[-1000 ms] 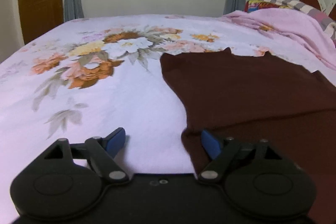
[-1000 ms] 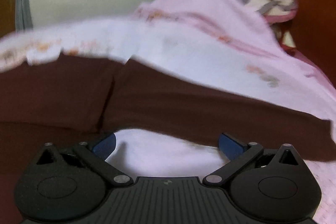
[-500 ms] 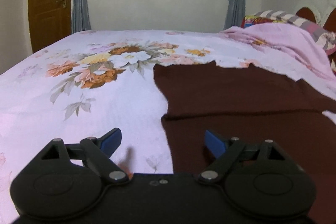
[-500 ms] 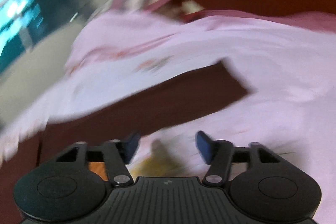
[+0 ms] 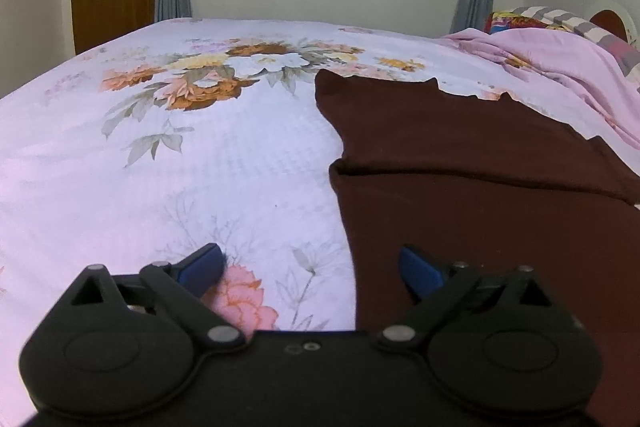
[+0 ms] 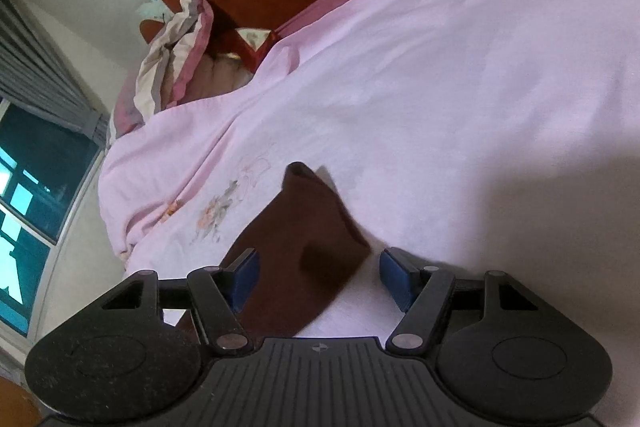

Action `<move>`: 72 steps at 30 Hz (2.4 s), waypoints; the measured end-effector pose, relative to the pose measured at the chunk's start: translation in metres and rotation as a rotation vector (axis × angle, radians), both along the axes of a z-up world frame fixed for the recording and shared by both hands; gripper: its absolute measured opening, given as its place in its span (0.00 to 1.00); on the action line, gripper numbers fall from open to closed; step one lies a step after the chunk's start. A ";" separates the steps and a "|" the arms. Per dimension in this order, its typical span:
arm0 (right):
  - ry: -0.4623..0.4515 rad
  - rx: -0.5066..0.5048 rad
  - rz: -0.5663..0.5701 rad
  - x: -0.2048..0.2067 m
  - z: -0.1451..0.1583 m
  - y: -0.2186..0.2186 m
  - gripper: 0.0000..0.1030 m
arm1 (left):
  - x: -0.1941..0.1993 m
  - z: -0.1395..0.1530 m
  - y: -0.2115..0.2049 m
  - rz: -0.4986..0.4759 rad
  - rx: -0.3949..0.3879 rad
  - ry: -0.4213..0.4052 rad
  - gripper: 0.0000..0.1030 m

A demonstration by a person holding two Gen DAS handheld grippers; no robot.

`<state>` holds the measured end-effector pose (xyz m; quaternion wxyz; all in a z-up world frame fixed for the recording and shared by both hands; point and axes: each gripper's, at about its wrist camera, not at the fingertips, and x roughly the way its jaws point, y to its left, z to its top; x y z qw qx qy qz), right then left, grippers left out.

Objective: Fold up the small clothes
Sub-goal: 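Grasp the cuff of the other sleeve with the right gripper, then fold the held sleeve across the shirt body with the right gripper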

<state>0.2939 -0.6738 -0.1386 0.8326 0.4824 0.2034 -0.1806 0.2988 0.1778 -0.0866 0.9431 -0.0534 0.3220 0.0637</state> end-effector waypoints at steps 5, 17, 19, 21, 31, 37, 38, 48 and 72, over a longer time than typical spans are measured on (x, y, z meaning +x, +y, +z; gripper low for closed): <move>0.015 0.049 0.078 0.025 -0.018 -0.008 0.03 | 0.006 0.002 0.000 0.023 -0.003 0.008 0.93; -0.026 0.132 0.067 0.013 -0.024 -0.027 0.03 | 0.011 0.016 0.001 0.077 -0.017 -0.030 0.90; -0.012 0.077 0.089 0.016 -0.021 -0.025 0.03 | 0.015 0.027 -0.006 0.056 -0.022 -0.061 0.91; 0.001 0.044 0.095 0.019 -0.017 -0.023 0.03 | 0.023 0.033 -0.016 0.064 0.031 -0.054 0.92; 0.002 -0.136 0.143 0.043 0.033 0.010 0.03 | 0.036 0.018 0.012 0.100 -0.012 0.002 0.92; -0.075 -0.261 0.265 0.098 0.103 0.096 0.03 | 0.023 0.015 0.056 0.126 -0.047 0.016 0.93; -0.107 -0.280 0.302 0.107 0.117 0.121 0.03 | 0.020 0.015 0.064 0.128 -0.046 0.029 0.93; -0.351 -0.371 0.812 0.168 0.189 0.448 0.03 | -0.085 0.032 0.144 0.216 0.071 0.039 0.94; -0.179 -0.599 1.323 0.118 0.042 0.688 0.04 | -0.192 0.021 0.150 0.278 -0.076 0.038 0.96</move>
